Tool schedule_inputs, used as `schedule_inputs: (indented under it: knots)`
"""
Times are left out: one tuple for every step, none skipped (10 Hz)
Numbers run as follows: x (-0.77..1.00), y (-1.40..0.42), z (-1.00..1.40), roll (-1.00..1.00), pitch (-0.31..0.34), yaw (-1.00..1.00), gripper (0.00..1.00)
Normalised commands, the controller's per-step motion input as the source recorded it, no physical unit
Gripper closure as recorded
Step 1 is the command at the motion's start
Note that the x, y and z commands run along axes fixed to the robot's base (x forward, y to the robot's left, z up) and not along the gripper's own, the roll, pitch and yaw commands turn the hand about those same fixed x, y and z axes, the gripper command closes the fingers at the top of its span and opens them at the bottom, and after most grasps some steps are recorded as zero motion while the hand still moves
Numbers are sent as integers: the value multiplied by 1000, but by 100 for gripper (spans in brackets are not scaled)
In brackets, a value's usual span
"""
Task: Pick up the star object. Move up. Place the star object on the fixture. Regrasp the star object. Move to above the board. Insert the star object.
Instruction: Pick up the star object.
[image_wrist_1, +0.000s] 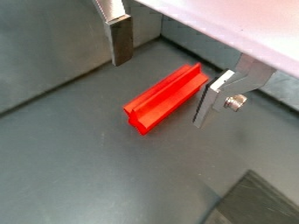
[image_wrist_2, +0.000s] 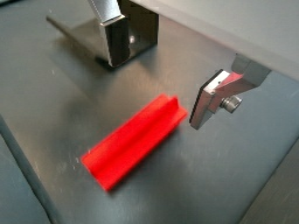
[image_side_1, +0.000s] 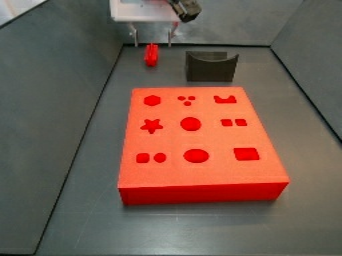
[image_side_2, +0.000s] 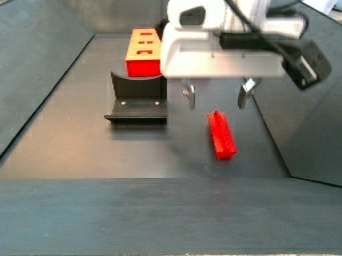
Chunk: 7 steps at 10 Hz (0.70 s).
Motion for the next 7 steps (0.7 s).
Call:
schedule_inputs:
  knots:
    - [-180, 149, -1000, 49, -109, -23, 0]
    - [-131, 103, -1000, 56, -107, -26, 0]
    - [-140, 89, -1000, 54, -104, -43, 0]
    - [-126, 86, -1000, 57, -113, -43, 0]
    - [-71, 0, -1000, 71, -106, -51, 0]
    - [0, -11, 0, 13, 0, 0, 0]
    - [0, 0, 0, 0, -13, 0, 0]
